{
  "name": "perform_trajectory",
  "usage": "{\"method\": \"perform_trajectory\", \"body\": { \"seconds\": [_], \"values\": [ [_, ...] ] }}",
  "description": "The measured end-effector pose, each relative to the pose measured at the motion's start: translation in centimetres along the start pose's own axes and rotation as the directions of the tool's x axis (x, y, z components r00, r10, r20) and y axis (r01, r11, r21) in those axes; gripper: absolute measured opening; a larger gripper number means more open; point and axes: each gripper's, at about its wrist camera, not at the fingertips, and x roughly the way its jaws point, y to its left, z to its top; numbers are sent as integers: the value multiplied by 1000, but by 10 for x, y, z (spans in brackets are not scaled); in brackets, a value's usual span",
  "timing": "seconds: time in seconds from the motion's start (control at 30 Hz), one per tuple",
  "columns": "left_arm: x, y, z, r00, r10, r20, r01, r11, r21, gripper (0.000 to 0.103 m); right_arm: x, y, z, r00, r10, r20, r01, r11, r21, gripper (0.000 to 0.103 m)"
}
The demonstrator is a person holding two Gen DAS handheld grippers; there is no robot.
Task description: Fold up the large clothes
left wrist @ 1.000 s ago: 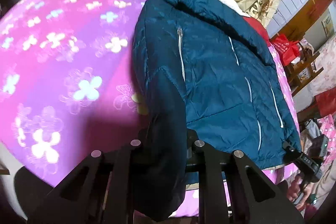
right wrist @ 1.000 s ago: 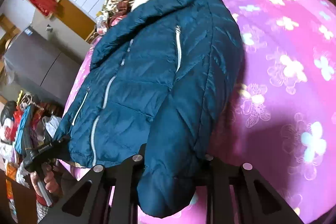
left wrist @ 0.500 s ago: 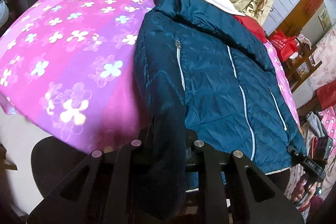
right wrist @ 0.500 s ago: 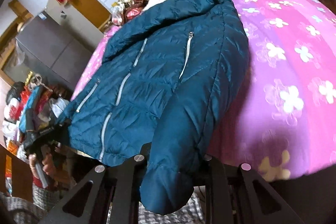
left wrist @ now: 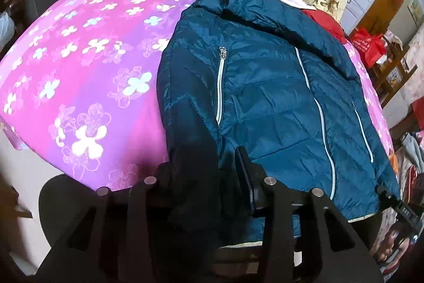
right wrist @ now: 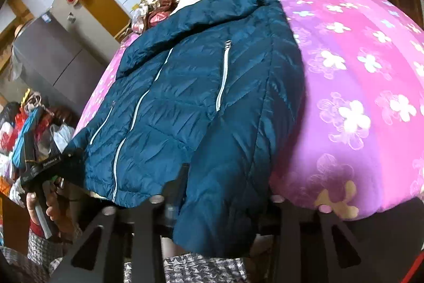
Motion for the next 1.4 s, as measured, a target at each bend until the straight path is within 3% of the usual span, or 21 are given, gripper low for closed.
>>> {"method": "perform_trajectory", "body": {
  "seconds": [0.2,0.4,0.67,0.93,1.07,1.37,1.4],
  "values": [
    [0,-1,-2,1000,-27,5,27,1000,-3,55,-6,-13,-5,1000,-3,8,3,999,34,45],
    [-1,-11,-8,998,-61,20,60,998,32,67,-2,-5,-10,1000,8,-5,-8,1000,-11,45],
    [7,-7,-19,999,-33,-7,34,998,50,68,10,-1,-14,1000,6,-28,-6,1000,-16,45],
    [8,-2,-25,996,-84,-11,85,995,48,68,16,2,-15,999,15,-48,-17,999,-30,45],
    [11,-6,-29,996,-86,-24,87,994,69,74,22,6,-15,998,9,-58,-11,999,-34,45],
    [12,-11,-32,994,-103,-35,106,990,93,74,23,2,-15,998,26,-61,-26,1000,-8,45],
    [11,-13,-33,994,-107,-31,110,988,106,69,23,4,-16,998,26,-62,-27,1000,-14,45]
  ]
}}
